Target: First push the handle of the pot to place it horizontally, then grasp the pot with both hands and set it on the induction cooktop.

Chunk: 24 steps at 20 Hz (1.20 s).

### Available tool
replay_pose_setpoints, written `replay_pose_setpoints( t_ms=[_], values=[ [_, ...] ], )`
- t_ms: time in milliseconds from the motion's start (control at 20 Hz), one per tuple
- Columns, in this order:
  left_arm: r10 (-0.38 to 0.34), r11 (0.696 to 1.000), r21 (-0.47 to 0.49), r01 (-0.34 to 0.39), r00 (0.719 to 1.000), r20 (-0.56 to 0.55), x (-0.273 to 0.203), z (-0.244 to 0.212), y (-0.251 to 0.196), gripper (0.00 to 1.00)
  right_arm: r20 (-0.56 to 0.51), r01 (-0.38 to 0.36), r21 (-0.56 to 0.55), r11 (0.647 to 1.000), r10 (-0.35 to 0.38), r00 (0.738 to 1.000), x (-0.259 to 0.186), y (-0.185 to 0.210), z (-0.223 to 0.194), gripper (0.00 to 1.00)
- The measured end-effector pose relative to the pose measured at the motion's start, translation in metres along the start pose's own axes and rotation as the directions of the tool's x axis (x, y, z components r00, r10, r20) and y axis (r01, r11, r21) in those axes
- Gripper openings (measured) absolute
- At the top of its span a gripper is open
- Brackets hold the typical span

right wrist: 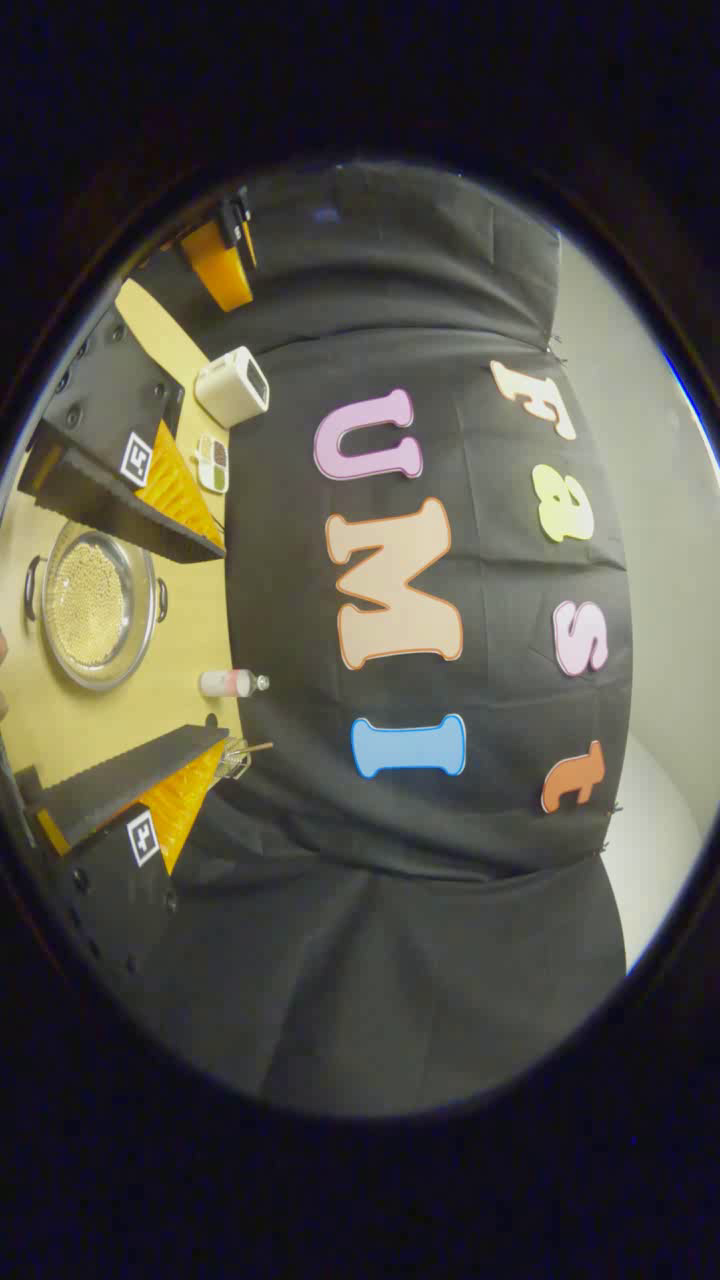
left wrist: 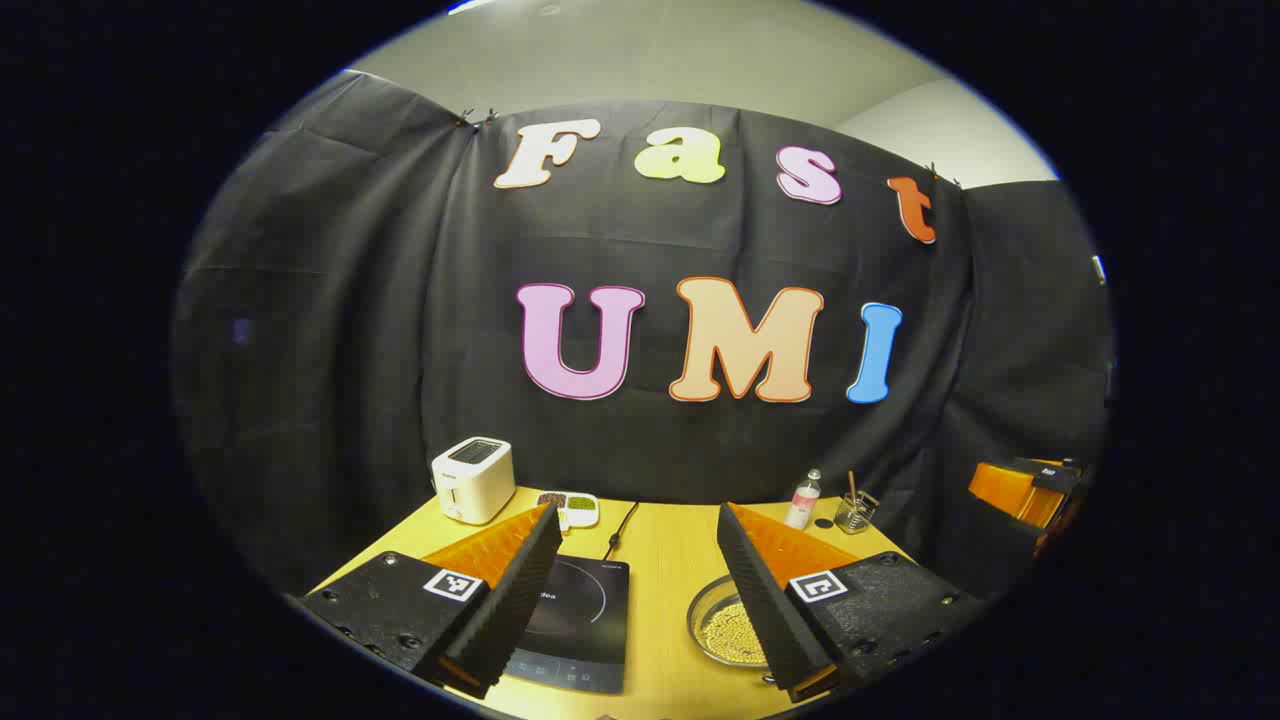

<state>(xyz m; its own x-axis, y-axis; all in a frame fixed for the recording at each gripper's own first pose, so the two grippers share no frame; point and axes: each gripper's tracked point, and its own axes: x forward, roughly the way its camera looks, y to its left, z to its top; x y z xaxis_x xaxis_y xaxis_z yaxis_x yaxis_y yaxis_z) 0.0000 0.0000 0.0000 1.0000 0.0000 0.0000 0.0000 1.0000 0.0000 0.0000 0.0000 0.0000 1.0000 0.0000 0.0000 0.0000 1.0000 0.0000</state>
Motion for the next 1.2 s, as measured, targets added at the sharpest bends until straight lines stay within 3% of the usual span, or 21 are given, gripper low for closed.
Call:
replay_pose_setpoints(
  t_ms=[150, 200, 300, 400, 450, 500, 550, 650, 950, 1200],
  values=[
    [-0.024, 1.0, 0.013, 0.024, 1.0, -0.011, 0.005, -0.001, 0.004, 0.92, 0.0, 0.017, 0.012, 1.0, -0.017, 1.0, -0.004, 0.008, -0.001, 0.94],
    [-0.035, 0.999, 0.008, 0.035, 0.999, -0.012, 0.007, -0.001, 0.003, 0.92, -0.002, 0.028, 0.007, 1.0, -0.028, 1.0, -0.005, 0.008, -0.002, 1.0],
    [-0.053, 0.999, -0.005, 0.053, 0.999, -0.013, 0.01, -0.004, 0.001, 0.96, 0.001, 0.046, -0.002, 0.999, -0.046, 0.999, -0.007, 0.006, -0.002, 0.94],
    [-0.056, 0.998, -0.017, 0.056, 0.998, -0.015, 0.015, -0.006, 0.002, 0.92, 0.005, 0.057, -0.002, 0.998, -0.057, 0.998, -0.01, 0.004, -0.001, 0.94],
    [-0.054, 0.998, -0.021, 0.053, 0.998, -0.016, 0.017, -0.005, 0.003, 0.92, 0.002, 0.062, 0.001, 0.998, -0.062, 0.998, -0.01, 0.003, -0.002, 1.0],
    [-0.05, 0.999, -0.02, 0.05, 0.999, -0.016, 0.02, -0.006, 0.003, 0.96, 0.002, 0.066, 0.003, 0.998, -0.066, 0.998, -0.009, 0.002, 0.0, 0.94],
    [-0.046, 0.999, -0.015, 0.046, 0.999, -0.009, 0.023, -0.004, 0.004, 0.96, 0.005, 0.069, 0.003, 0.998, -0.069, 0.998, -0.008, 0.001, 0.001, 1.0],
    [-0.04, 0.999, 0.001, 0.04, 0.999, 0.011, 0.028, 0.003, 0.005, 0.96, 0.002, 0.075, -0.008, 0.997, -0.075, 0.997, -0.006, -0.002, 0.001, 0.94],
    [-0.042, 0.999, 0.01, 0.041, 0.998, 0.037, 0.038, 0.007, 0.001, 0.92, 0.006, 0.059, -0.002, 0.998, -0.058, 0.998, 0.004, 0.003, 0.007, 0.94],
    [-0.029, 1.0, -0.007, 0.029, 0.999, 0.025, 0.041, 0.002, 0.009, 0.95, 0.006, 0.046, -0.01, 0.999, -0.046, 0.999, 0.008, 0.01, 0.008, 0.94]
  ],
)
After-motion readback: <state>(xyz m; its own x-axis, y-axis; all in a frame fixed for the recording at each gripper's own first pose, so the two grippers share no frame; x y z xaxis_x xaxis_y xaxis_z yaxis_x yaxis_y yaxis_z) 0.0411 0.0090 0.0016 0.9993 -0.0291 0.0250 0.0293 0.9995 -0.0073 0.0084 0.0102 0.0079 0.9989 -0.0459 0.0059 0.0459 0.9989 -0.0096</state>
